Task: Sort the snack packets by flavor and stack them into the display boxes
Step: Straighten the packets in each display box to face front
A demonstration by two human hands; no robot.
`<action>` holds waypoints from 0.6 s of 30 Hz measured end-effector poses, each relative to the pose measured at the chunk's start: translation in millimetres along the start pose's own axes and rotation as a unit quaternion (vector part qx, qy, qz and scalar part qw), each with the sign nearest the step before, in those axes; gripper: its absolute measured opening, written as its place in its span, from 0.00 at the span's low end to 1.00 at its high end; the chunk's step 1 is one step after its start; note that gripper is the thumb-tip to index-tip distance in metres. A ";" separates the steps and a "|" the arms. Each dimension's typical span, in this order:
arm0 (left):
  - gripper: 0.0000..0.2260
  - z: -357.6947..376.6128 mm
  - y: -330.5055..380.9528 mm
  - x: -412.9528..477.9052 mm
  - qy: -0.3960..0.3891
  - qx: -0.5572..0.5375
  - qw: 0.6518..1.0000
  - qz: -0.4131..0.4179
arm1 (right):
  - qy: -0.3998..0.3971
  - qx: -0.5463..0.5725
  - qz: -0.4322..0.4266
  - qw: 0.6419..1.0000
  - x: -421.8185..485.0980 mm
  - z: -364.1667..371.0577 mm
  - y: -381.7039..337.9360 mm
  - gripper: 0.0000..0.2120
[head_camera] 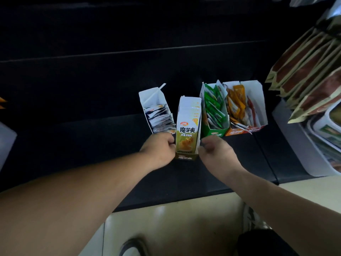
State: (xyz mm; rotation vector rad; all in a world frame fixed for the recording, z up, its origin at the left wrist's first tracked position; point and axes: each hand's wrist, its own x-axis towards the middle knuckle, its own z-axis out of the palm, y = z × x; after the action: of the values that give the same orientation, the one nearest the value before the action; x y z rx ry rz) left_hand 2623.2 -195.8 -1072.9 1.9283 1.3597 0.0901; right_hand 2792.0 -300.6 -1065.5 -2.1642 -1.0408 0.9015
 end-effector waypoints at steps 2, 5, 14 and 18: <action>0.09 -9.1 -1.9 -7.2 0.009 0.003 0.999 0.032 | 0.001 -0.018 -0.050 0.999 -4.3 -4.0 -9.3 0.09; 0.12 -21.5 -0.5 -14.8 0.029 0.004 0.997 0.067 | -0.006 -0.056 -0.093 0.994 -8.8 -1.7 -22.5 0.13; 0.22 -46.3 -17.5 18.3 0.107 0.118 0.979 0.127 | 0.027 -0.130 -0.105 0.986 31.2 17.5 -41.6 0.22; 0.35 -31.8 -38.0 23.6 0.104 0.181 0.967 0.147 | 0.040 -0.186 -0.179 0.965 38.3 30.3 -26.5 0.29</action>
State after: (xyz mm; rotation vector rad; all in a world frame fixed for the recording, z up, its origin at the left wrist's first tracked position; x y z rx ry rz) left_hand 2589.2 -153.7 -1082.0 2.4807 1.2789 0.2062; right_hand 2775.2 -248.9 -1077.3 -2.1738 -1.5966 0.4743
